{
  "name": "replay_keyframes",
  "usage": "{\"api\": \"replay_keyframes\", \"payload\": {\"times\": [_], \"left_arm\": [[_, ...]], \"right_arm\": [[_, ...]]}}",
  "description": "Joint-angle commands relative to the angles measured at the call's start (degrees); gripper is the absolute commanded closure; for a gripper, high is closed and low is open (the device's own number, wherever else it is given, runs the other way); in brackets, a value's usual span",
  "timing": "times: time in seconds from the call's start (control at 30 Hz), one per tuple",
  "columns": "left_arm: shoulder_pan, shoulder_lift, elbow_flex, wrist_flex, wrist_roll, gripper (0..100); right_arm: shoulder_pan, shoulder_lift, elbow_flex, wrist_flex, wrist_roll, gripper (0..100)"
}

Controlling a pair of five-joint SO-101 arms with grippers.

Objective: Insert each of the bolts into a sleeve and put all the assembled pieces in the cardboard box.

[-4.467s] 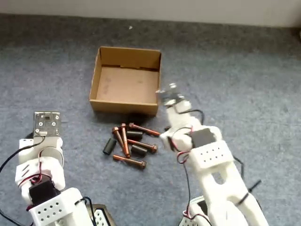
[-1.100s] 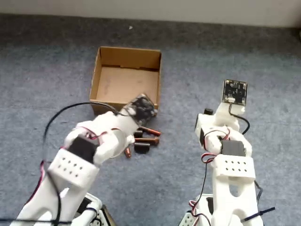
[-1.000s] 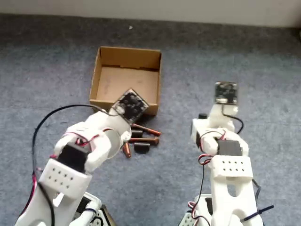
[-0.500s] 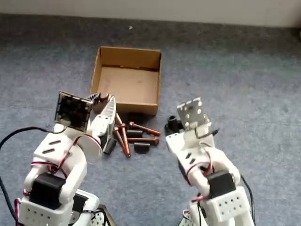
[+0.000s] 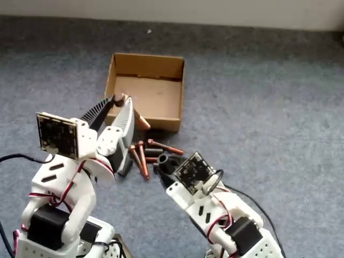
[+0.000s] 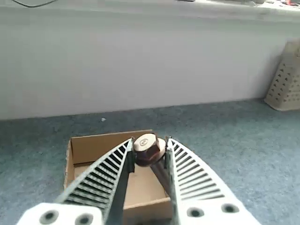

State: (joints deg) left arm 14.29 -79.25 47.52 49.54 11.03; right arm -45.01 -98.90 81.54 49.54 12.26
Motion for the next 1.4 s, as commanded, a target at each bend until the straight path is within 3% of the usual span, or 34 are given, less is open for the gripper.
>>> {"api": "replay_keyframes", "payload": {"times": [0.0, 0.3, 0.57, 0.93, 1.13, 1.37], "left_arm": [[5.49, -0.66, -3.65, 4.31, -0.70, 98], [6.02, -0.66, -0.48, 5.63, -1.76, 98], [13.32, -0.66, 4.88, 5.63, -5.27, 98], [13.49, -5.76, 4.70, 10.11, -5.63, 98], [13.49, -14.11, 10.95, 9.67, -8.18, 98], [13.49, -14.55, 12.70, 9.67, -8.44, 98]], "right_arm": [[-1.01, -5.23, 1.10, -2.33, 0.70, 99.4], [-1.01, -6.11, 1.10, -2.68, 0.70, 99.4], [-0.75, -6.02, 1.10, -4.26, 0.44, 99.4], [2.77, -6.02, 1.45, -4.26, 0.35, 99.4], [2.68, -6.02, 1.10, -4.26, 0.26, 99.4], [2.51, -6.02, 1.10, -4.26, 0.26, 99.4]]}}
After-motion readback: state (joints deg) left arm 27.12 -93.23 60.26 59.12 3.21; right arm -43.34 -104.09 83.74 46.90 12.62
